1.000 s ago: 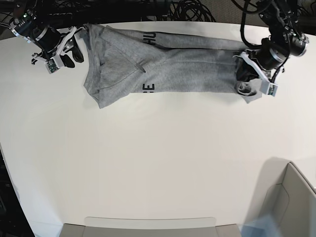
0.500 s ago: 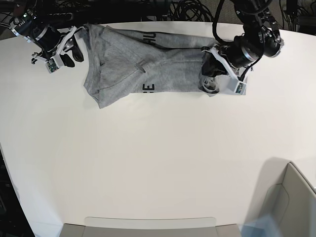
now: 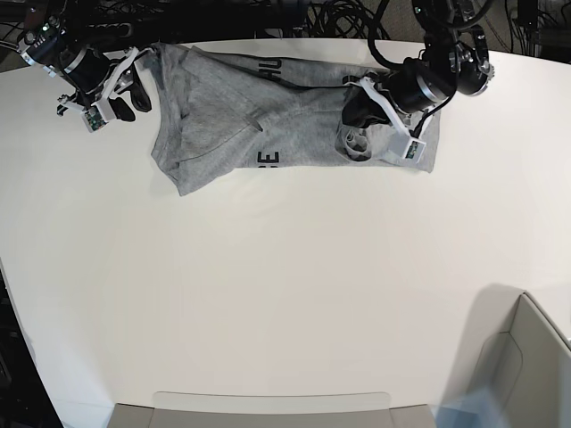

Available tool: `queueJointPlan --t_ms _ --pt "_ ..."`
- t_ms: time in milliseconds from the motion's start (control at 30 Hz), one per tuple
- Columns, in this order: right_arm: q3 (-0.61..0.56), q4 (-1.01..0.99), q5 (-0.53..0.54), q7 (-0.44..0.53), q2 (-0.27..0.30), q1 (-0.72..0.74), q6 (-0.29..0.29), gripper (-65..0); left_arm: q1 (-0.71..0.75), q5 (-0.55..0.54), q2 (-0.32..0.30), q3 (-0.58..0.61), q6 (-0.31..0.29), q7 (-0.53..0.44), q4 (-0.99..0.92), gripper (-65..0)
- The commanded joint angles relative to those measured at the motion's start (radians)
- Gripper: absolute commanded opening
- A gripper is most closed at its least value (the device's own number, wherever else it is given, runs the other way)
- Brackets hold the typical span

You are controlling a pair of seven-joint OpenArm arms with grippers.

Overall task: Fold the T-shirt properly
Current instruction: 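Grasp the strip end with the left gripper and fold it toward the right gripper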

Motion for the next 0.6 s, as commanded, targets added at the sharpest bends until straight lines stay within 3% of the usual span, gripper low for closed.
queueJointPlan --t_ms 0,567 --pt "0.005 0.017 0.016 0.021 0.011 -0.002 0.022 -45.8 -0.006 -0.021 -0.001 0.001 0.0 -0.018 0.016 -65.0" --pt "0.005 0.015 0.016 0.021 0.011 -0.003 0.022 -45.8 -0.011 -0.021 0.05 0.003 0.0 -0.024 0.014 -65.0"
